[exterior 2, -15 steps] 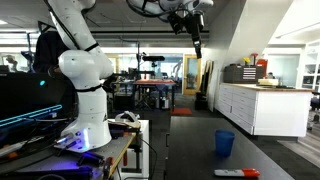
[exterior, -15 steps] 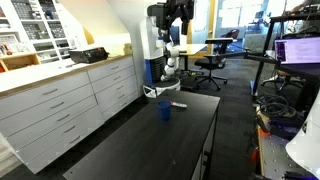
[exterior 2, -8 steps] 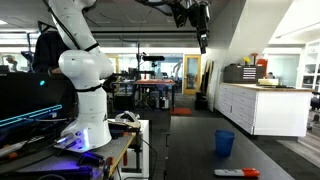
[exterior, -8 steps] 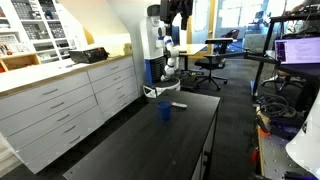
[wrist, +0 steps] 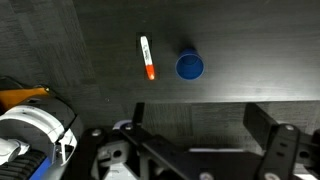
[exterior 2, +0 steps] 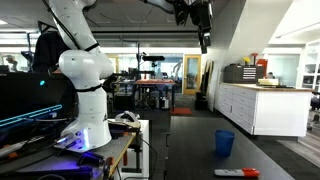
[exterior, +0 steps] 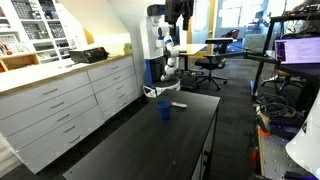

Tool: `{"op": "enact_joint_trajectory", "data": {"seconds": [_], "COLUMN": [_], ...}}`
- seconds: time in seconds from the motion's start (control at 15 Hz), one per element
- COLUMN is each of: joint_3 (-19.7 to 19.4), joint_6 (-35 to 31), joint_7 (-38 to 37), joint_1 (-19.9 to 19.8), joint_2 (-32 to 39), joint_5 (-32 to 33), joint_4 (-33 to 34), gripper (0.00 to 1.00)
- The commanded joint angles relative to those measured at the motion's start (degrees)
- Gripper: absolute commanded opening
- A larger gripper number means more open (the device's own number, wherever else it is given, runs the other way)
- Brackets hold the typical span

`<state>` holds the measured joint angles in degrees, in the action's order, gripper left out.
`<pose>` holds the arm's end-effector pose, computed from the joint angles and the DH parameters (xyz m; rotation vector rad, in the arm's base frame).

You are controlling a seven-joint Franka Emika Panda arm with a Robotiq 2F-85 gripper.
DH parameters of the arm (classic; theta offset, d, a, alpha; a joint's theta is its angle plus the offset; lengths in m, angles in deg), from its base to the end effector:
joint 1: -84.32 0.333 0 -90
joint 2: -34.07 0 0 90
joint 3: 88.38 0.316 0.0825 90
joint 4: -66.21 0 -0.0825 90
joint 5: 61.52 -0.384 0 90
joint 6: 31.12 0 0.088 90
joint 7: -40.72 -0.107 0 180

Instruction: Put the marker in the cup

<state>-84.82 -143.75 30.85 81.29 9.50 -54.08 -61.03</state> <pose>0.4419 -0.0009 0.5611 2.9890 -0.1897 0.2780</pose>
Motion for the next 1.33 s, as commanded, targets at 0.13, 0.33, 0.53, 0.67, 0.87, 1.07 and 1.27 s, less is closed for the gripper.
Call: {"op": "enact_joint_trajectory", "data": {"seconds": [0.13,0.33,0.53,0.67,0.87,1.07,1.27], "joint_3": [-2.76,-2.68,-2.49,-2.36,-2.33,-2.33,-2.33], "joint_6": [0.82,0.82,0.24,0.27,0.28,0.28,0.28], "joint_7": [3.54,3.3,2.72,2.71,2.71,2.71,2.71], "joint_1": [0.15,0.0,0.12,0.15,0.16,0.16,0.16], "joint_2": [-0.43,-0.86,0.03,0.03,0.02,0.02,0.02], "joint_5": [-0.37,0.48,0.1,0.12,0.12,0.12,0.12], "joint_4": [0.13,-0.43,0.01,0.0,0.0,0.0,0.0], "gripper": [1.0,1.0,1.0,1.0,1.0,1.0,1.0]}}
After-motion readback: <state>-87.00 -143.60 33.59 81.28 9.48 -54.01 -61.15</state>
